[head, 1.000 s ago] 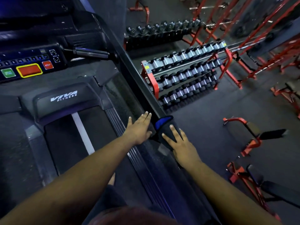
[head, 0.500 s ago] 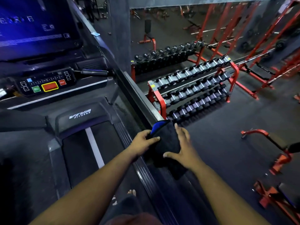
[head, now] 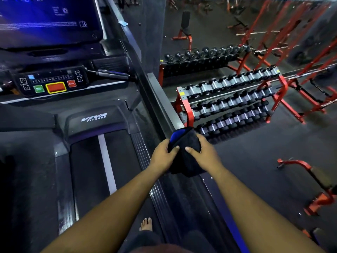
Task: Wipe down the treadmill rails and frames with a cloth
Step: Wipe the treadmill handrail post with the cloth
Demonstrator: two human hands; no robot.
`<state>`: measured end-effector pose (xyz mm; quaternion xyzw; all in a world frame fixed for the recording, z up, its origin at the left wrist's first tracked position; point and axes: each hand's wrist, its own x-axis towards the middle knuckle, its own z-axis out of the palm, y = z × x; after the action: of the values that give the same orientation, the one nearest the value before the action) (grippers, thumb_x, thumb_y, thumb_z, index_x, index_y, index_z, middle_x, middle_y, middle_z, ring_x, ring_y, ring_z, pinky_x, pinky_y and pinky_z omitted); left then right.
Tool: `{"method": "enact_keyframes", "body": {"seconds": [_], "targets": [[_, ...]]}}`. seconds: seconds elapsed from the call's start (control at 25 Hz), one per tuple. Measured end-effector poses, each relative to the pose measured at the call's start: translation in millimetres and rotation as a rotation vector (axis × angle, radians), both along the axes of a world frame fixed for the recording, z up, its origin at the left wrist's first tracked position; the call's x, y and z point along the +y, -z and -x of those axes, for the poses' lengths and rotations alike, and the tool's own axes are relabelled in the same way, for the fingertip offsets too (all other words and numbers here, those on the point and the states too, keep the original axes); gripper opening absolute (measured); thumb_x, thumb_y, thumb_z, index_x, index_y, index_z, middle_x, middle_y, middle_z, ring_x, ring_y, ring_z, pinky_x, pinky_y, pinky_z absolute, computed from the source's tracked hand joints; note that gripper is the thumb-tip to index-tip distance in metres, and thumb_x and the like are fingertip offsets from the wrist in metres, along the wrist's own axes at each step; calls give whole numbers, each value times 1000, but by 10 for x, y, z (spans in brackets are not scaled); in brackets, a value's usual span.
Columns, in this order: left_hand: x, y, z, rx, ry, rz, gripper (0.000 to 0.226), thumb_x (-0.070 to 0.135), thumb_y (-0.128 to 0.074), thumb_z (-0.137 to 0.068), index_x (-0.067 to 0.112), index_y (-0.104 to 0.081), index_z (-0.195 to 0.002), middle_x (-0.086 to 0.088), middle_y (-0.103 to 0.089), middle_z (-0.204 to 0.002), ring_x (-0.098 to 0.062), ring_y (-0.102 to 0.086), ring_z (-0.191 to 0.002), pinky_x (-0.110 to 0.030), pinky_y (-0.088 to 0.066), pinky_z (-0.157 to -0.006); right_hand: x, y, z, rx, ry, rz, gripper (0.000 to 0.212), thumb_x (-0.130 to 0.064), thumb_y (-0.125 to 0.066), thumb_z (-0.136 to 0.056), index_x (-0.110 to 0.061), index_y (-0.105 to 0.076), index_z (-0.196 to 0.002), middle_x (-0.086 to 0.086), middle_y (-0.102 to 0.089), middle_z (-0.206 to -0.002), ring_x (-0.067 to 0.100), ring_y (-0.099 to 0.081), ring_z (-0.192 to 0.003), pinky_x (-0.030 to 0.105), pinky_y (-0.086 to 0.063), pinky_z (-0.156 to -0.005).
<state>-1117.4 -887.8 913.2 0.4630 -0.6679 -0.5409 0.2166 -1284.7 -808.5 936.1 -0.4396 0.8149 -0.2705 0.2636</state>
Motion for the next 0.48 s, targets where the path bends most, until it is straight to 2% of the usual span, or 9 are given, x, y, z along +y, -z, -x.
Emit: {"method": "enact_keyframes", "body": {"seconds": [0.04, 0.12, 0.28, 0.48], "targets": [[-34, 39, 24, -35, 8, 28, 27, 42, -60, -88, 23, -62, -107, 0, -65, -101, -15, -65, -89, -38, -56, -82, -63, -1, -2, 18, -9, 3, 60, -49, -70, -82, -37, -43, -134, -2, -63, -128, 22, -60, -115, 44, -51, -94], [-93, 44, 63, -104, 7, 72, 30, 38, -60, -92, 19, -60, -115, -3, -59, -107, -17, -61, -94, -35, -52, -85, -220, -2, 11, 63, -47, 28, 56, -48, -69, -83, -38, -43, -132, -5, -62, -127, 21, -60, -114, 45, -51, -94], [-143, 188, 96, -149, -71, 139, 26, 32, -60, -95, 15, -58, -114, -2, -53, -106, -16, -55, -94, -29, -44, -80, -500, 129, 57, 123, -150, 73, 54, -43, -69, -85, -33, -47, -132, -6, -62, -123, 18, -58, -113, 40, -50, -95], [-93, 425, 227, -139, -246, 200, 23, 37, -61, -92, 18, -60, -105, -2, -64, -100, -21, -62, -95, -39, -51, -80, -742, 508, 279, -9, -322, 186, 50, -45, -70, -85, -32, -50, -129, -7, -65, -120, 15, -61, -110, 35, -50, -93]]}}
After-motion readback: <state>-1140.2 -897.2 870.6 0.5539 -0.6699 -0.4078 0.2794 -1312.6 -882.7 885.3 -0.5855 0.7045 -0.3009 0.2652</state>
